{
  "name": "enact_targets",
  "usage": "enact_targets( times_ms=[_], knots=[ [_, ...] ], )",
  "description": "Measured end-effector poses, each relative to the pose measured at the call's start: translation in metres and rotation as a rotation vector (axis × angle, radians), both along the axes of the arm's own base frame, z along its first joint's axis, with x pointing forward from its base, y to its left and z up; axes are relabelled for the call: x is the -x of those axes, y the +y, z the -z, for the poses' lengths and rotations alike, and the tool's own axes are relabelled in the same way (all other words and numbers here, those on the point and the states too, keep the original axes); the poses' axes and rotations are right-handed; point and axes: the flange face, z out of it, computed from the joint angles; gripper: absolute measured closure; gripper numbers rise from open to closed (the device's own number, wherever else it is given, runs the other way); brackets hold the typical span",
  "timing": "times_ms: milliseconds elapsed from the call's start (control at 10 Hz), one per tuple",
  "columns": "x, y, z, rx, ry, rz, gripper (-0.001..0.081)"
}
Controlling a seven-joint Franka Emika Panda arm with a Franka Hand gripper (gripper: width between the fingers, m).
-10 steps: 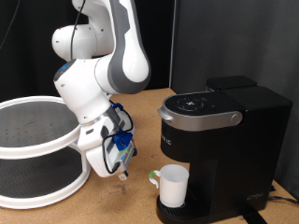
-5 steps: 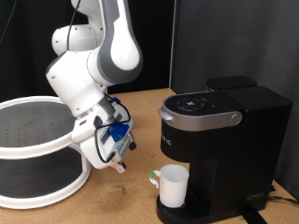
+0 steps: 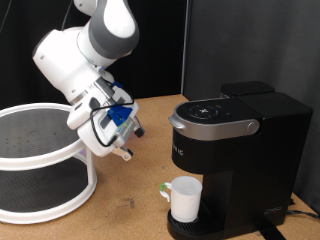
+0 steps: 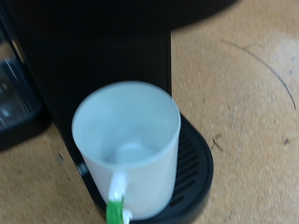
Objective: Make a cup of coffee with the keurig machine
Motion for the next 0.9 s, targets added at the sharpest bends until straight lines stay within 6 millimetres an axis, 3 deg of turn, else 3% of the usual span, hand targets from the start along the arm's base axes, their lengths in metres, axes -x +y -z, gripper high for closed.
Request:
enact_targets(
  times_ms=[300,600,900],
  knots=[
    [0.006,-0.006,-0.034,-0.087,-0.015,-0.008,0.0006],
    [0.006,-0.005,-0.04,-0.078,-0.036,-0.011,0.0006],
    [0.009,-0.002,-0.082,-0.127,-0.132,-0.035,0.0006]
  ],
)
